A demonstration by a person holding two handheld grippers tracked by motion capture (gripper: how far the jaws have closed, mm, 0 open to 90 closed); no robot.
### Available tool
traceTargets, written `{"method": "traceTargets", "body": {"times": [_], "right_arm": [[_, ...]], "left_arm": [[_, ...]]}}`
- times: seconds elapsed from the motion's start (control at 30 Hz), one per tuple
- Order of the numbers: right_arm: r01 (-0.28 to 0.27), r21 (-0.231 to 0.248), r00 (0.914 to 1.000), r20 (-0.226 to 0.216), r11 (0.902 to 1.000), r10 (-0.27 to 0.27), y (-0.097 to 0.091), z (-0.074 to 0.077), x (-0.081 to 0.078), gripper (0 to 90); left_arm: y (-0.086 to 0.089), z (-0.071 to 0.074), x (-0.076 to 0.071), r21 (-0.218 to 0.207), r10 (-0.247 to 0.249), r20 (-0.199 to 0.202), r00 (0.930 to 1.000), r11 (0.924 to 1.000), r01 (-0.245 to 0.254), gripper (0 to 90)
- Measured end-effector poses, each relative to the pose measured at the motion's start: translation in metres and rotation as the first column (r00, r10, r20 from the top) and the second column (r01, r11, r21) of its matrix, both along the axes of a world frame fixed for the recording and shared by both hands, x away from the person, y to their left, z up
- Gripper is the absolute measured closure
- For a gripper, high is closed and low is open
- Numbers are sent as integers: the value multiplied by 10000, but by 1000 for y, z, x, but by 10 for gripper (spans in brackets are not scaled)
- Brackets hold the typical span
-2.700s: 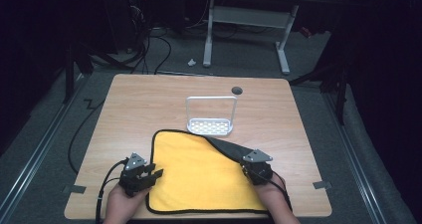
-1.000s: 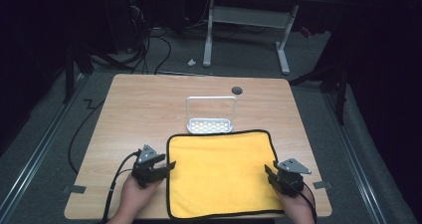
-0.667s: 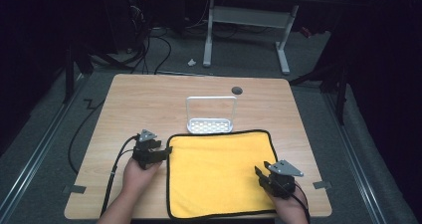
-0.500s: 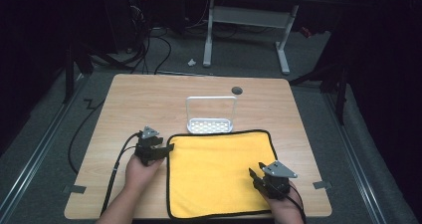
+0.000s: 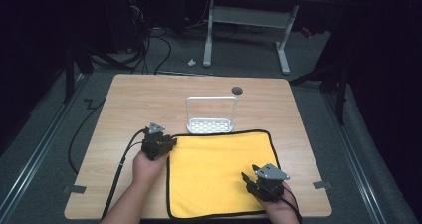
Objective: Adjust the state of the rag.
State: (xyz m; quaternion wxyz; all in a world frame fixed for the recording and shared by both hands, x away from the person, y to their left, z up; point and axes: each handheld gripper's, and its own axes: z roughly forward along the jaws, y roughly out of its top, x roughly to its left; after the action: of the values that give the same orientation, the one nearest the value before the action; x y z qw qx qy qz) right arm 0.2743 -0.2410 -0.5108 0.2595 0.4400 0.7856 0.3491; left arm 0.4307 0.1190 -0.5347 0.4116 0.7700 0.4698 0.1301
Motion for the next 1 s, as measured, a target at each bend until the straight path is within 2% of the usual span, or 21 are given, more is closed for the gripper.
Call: {"method": "traceTargets", "body": {"times": [0.03, 0.07, 0.13, 0.23, 0.3, 0.43, 0.53, 0.57, 0.73, 0.8, 0.87, 0.97, 1.0], "right_arm": [[0, 0, 10000, 0, 10000, 0, 0, 0, 0, 510], [-187, 17, 9998, 20, 9998, 187, 5, 1, -1, 508], [-352, -14, 9994, 4, 9994, 352, 11, 2, -2, 505], [-524, 8, 9986, 12, 9986, 524, 18, 2, -3, 500], [-841, -42, 9965, 18, 9965, 841, 29, 4, -5, 497], [-1122, -107, 9937, 12, 9936, 1123, 40, 5, -6, 493], [-1539, -268, 9881, -68, 9877, 1537, 55, 6, -7, 494], [-1598, -328, 9872, -66, 9866, 1596, 58, 6, -7, 493], [-1825, -208, 9829, -303, 9830, 1818, 74, 5, -7, 474], [-1972, -144, 9797, -406, 9803, 1965, 83, 5, -7, 464], [-2258, -104, 9727, -573, 9741, 2249, 100, 2, -7, 437], [-2399, -244, 9693, -611, 9705, 2381, 110, 0, -7, 413], [-2600, -309, 9637, -715, 9651, 2573, 122, -3, -6, 413]], "left_arm": [[1, -1, -1, -54, 129, 17, 9999, 9999, -128, 658], [1, -1, -3, -73, 244, -30, 9997, 9997, -244, 740], [1, -1, -3, -28, 190, -23, 9998, 9998, -190, 797], [2, -1, -2, -81, 172, -117, 9998, 9998, -173, 827], [-1, -1, -4, 182, 199, 57, 9998, 9996, -200, 852], [3, -1, -5, -44, 302, 14, 9995, 9995, -302, 862], [5, -1, -5, -288, 326, 16, 9995, 9991, -325, 865], [6, 0, -6, -416, 351, 194, 9992, 9985, -342, 865], [8, 0, -6, -626, 288, 244, 9993, 9977, -272, 865], [9, 0, -7, -667, 219, 263, 9994, 9976, -201, 864], [10, 0, -7, -807, 123, 320, 9994, 9967, -97, 862], [10, 0, -8, -900, 82, 320, 9995, 9959, -53, 862], [10, 0, -8, -928, 108, 293, 9995, 9956, -80, 862]]}}
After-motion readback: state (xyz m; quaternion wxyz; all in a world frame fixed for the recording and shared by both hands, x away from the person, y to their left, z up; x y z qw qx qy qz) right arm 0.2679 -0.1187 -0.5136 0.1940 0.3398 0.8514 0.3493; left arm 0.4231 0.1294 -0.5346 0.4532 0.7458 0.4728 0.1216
